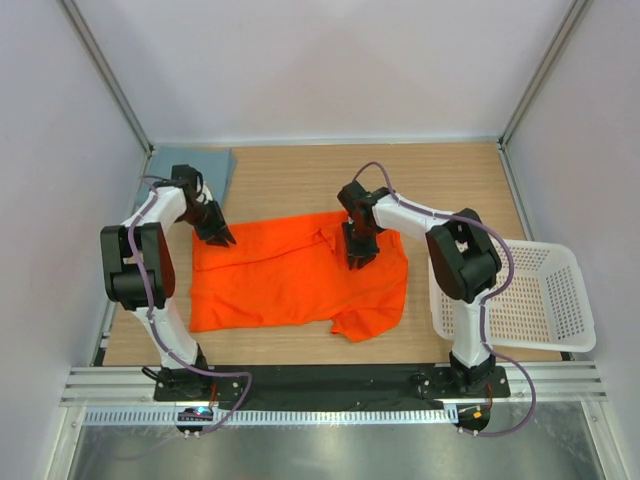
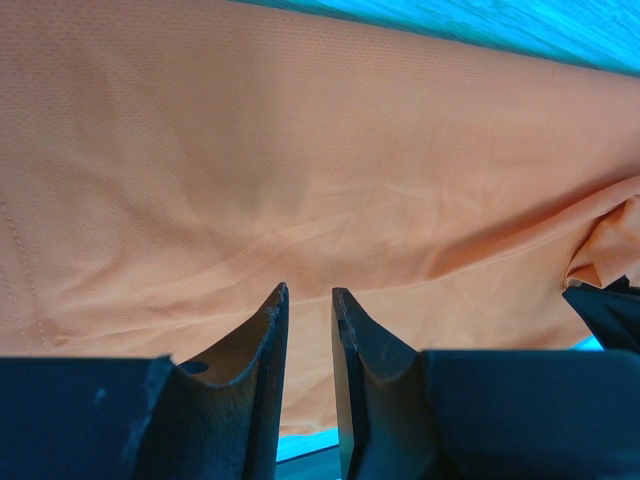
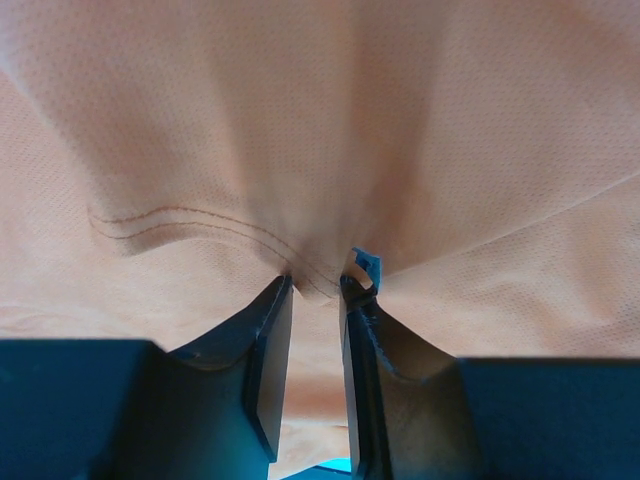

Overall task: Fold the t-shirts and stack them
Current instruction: Fold the tshirt

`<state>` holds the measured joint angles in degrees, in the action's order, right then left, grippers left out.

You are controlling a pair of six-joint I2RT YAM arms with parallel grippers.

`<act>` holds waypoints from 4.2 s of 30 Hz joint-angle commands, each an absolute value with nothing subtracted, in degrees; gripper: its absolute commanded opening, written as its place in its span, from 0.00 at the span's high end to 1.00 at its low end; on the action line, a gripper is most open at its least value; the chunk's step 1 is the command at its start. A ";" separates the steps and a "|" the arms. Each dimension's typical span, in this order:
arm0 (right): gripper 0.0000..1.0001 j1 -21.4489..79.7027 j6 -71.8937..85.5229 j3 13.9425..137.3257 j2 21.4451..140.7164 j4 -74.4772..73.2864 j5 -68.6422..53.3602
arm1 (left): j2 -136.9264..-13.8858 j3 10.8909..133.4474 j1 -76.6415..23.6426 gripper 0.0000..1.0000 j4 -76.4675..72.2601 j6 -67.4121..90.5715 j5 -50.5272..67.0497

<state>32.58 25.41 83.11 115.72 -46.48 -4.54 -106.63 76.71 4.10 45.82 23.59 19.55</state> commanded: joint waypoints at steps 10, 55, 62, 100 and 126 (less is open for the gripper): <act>0.87 34.37 23.64 86.92 115.76 -49.74 2.63 | -111.18 79.37 6.33 0.76 45.79 23.55 18.55; 0.69 31.73 18.90 81.29 104.60 -60.91 4.04 | -113.48 78.57 6.94 0.77 47.37 20.21 14.50; 0.60 29.80 20.21 91.65 108.71 -57.93 -3.94 | -108.91 78.22 6.86 0.77 47.72 21.71 17.66; 0.43 20.65 18.46 122.31 137.37 -48.57 13.36 | -124.72 96.32 6.68 0.66 43.24 26.63 8.17; 0.35 37.18 23.72 62.51 85.89 -43.78 -8.61 | -69.88 46.86 8.26 0.57 42.72 40.07 7.56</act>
<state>37.34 21.41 67.55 90.00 -48.42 -5.28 -73.45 50.59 6.74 44.49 35.62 8.60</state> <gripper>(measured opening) 0.657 0.436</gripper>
